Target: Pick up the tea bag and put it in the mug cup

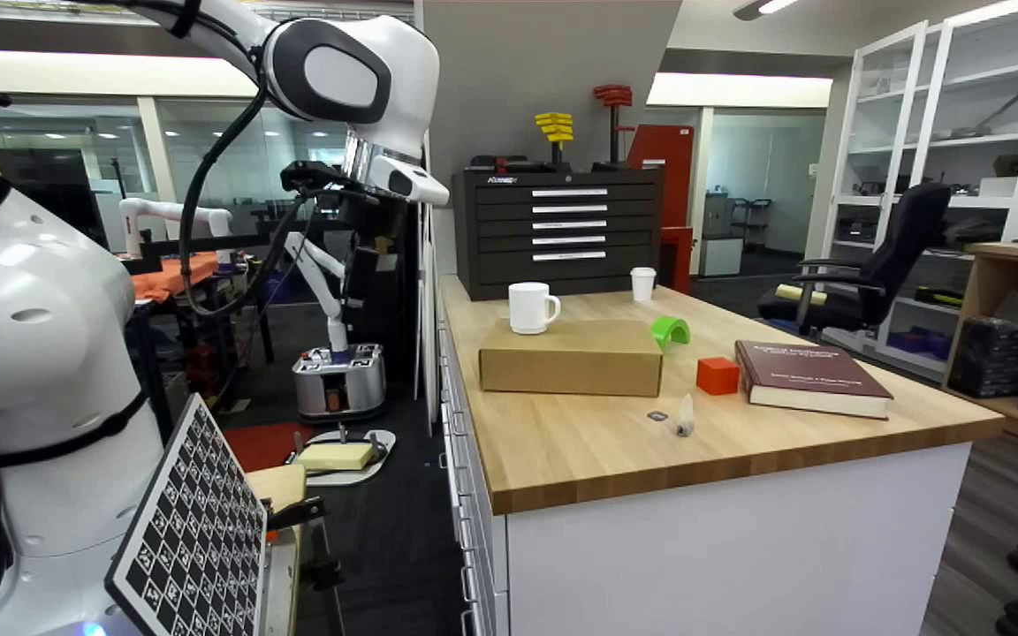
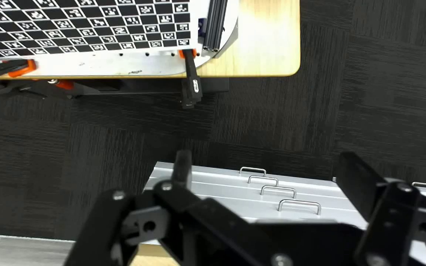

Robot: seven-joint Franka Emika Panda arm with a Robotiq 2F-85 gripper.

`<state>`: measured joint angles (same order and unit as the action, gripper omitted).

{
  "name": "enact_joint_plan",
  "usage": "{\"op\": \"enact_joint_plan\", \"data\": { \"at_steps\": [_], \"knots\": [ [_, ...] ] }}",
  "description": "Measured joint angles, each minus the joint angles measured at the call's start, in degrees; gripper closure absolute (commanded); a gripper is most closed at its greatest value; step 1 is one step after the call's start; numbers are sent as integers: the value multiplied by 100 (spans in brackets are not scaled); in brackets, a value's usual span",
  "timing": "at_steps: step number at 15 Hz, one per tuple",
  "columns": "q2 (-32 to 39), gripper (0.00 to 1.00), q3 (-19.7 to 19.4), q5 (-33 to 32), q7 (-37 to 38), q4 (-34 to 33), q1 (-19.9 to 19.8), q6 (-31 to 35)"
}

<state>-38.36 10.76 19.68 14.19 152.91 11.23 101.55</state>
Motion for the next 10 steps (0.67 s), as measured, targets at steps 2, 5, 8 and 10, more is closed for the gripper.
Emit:
{"op": "enact_joint_plan", "data": {
  "at_steps": [2, 5, 8, 10],
  "knots": [
    [0, 0, 0, 0, 0, 0, 0, 0],
    [0, 0, 0, 0, 0, 0, 0, 0],
    [43, 0, 0, -45, 0, 0, -24, 79],
    [190, 0, 4, -96, -11, -14, -86, 256]
  ]
}}
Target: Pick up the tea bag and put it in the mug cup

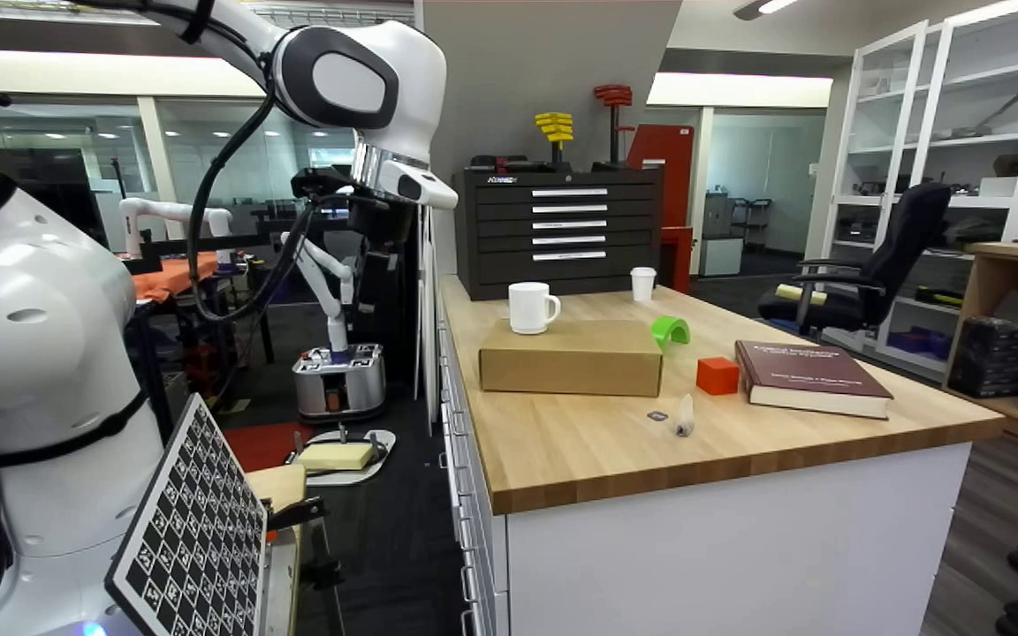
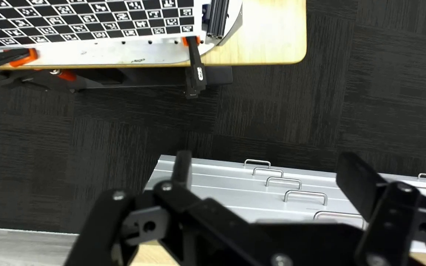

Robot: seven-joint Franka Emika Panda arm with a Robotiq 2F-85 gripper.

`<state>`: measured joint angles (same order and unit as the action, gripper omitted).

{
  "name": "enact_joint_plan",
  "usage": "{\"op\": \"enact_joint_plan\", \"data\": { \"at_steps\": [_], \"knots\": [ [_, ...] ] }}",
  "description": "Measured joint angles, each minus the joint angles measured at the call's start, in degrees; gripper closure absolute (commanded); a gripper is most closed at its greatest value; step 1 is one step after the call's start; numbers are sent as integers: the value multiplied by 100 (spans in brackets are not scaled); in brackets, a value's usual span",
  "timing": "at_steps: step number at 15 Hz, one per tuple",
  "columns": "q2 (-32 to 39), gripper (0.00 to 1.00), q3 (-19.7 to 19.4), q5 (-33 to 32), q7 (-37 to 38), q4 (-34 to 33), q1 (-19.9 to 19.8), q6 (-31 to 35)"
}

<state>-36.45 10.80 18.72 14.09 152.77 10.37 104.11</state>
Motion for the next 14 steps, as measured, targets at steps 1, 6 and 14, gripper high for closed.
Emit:
{"op": "enact_joint_plan", "data": {
  "at_steps": [1, 6, 14],
  "knots": [
    [92, 0, -5, -38, -11, -16, -25, 103],
    [644, 0, -29, -632, -32, -254, -327, 652],
    [2079, 0, -365, -1651, -63, -1333, -689, 1304]
  ]
}}
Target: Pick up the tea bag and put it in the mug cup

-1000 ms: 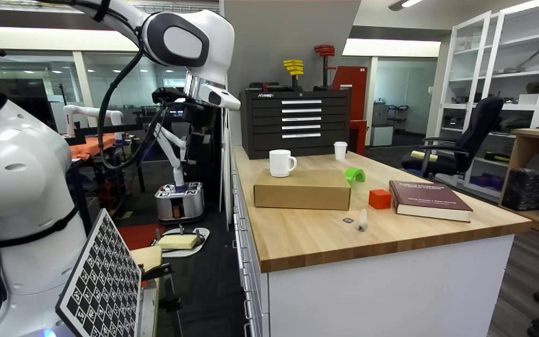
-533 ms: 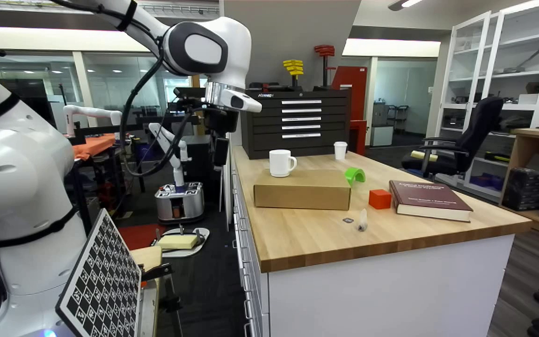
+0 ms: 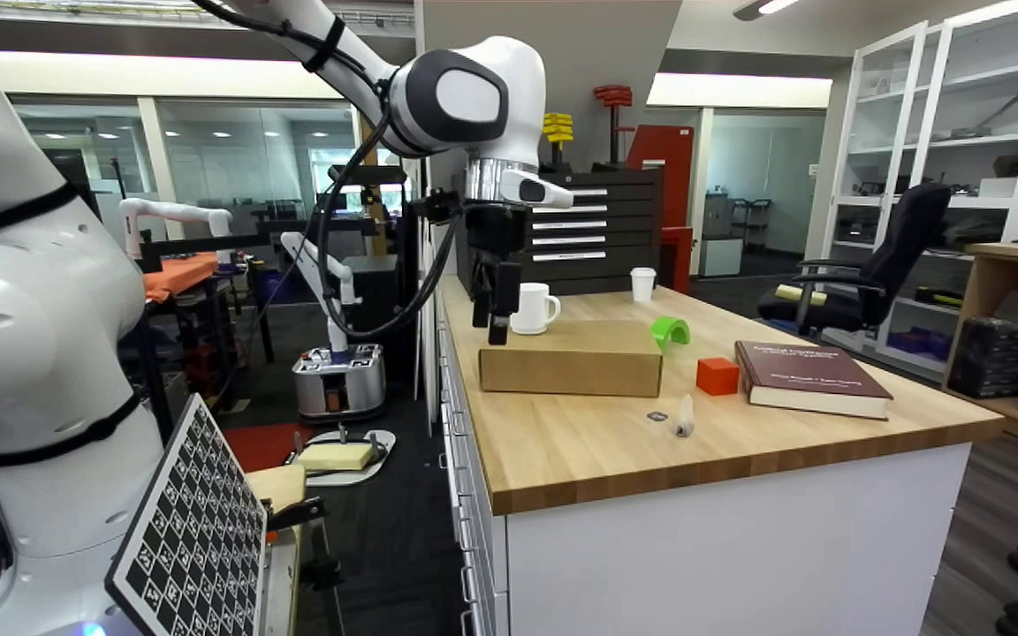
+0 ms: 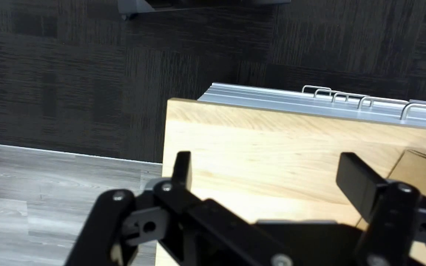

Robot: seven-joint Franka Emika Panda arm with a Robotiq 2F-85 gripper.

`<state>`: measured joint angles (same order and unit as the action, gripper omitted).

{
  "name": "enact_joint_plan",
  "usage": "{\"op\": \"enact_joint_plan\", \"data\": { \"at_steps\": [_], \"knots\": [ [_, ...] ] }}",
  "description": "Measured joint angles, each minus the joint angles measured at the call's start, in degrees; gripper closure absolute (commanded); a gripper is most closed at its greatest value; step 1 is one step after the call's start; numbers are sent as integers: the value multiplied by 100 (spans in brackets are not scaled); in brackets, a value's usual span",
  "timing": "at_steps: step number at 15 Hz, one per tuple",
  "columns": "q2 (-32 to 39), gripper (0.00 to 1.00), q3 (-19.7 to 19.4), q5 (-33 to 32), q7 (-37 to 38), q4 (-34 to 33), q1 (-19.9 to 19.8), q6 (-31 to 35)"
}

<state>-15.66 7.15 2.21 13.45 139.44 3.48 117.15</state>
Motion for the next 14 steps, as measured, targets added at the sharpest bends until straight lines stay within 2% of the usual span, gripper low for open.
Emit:
{"op": "enact_joint_plan", "data": {
  "at_steps": [8, 14],
  "knots": [
    [1610, 0, -258, -233, 0, -1372, 4, 239],
    [2375, 0, -464, -393, -19, -2263, 11, 226]
  ]
}}
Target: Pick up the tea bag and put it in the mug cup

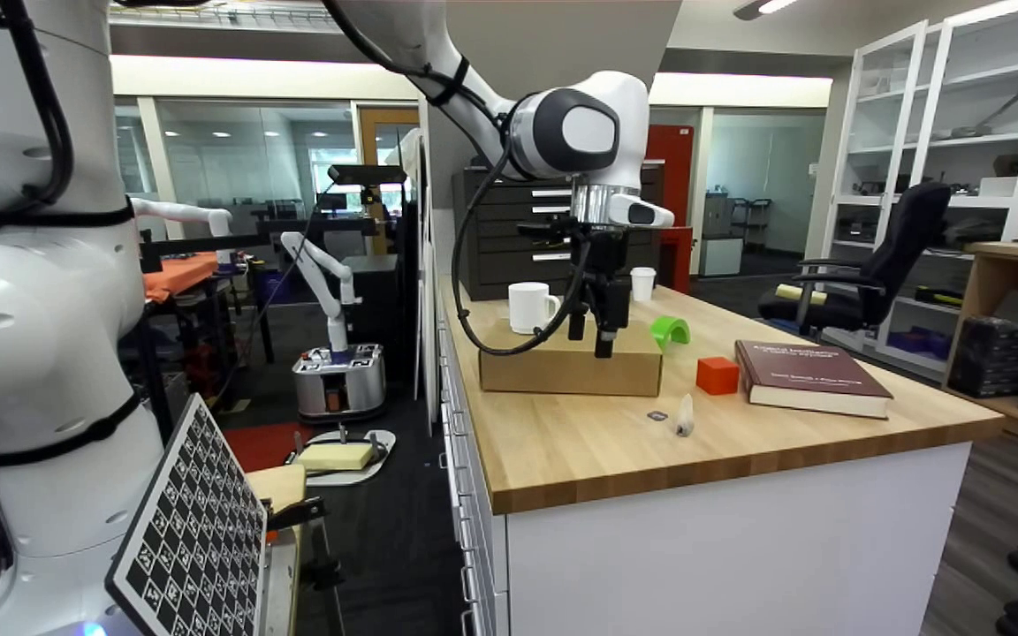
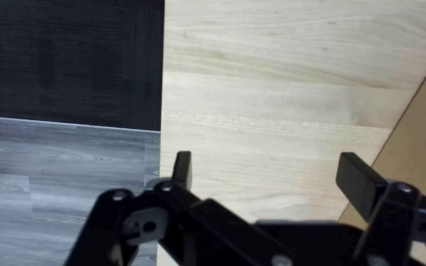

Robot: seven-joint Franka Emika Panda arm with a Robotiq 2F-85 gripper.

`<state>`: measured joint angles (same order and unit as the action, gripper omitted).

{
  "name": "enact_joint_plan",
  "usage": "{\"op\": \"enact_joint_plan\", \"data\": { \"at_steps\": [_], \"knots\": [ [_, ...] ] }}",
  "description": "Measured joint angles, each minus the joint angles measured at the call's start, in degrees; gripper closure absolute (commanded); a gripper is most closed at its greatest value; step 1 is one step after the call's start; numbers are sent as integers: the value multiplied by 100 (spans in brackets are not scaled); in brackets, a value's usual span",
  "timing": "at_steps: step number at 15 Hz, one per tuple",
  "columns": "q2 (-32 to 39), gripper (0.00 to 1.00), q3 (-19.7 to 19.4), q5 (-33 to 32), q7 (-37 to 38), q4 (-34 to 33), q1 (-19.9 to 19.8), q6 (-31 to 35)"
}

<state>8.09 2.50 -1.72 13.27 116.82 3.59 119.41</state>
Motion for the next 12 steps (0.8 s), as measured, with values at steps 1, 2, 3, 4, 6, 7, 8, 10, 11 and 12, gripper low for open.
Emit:
{"op": "enact_joint_plan", "data": {
  "at_steps": [1, 2, 3, 4, 6, 7, 8, 10, 11, 12],
  "knots": [
    [84, 0, -49, 0, -56, -109, -1, -8],
    [161, 0, -98, 0, -144, -226, -3, -25],
    [231, 0, -150, 0, -251, -337, -4, -59],
    [297, 0, -201, -1, -405, -462, -6, -141],
    [408, 0, -260, 0, -763, -696, -11, -412],
    [454, 0, -265, 2, -946, -795, -11, -570],
    [497, 0, -261, 4, -1151, -883, -7, -737],
    [588, 0, -232, 11, -1604, -1043, -1, -1110],
    [642, 0, -215, 6, -1821, -1115, 0, -1296],
    [705, 0, -200, -17, -2031, -1201, 3, -1478]
  ]
}}
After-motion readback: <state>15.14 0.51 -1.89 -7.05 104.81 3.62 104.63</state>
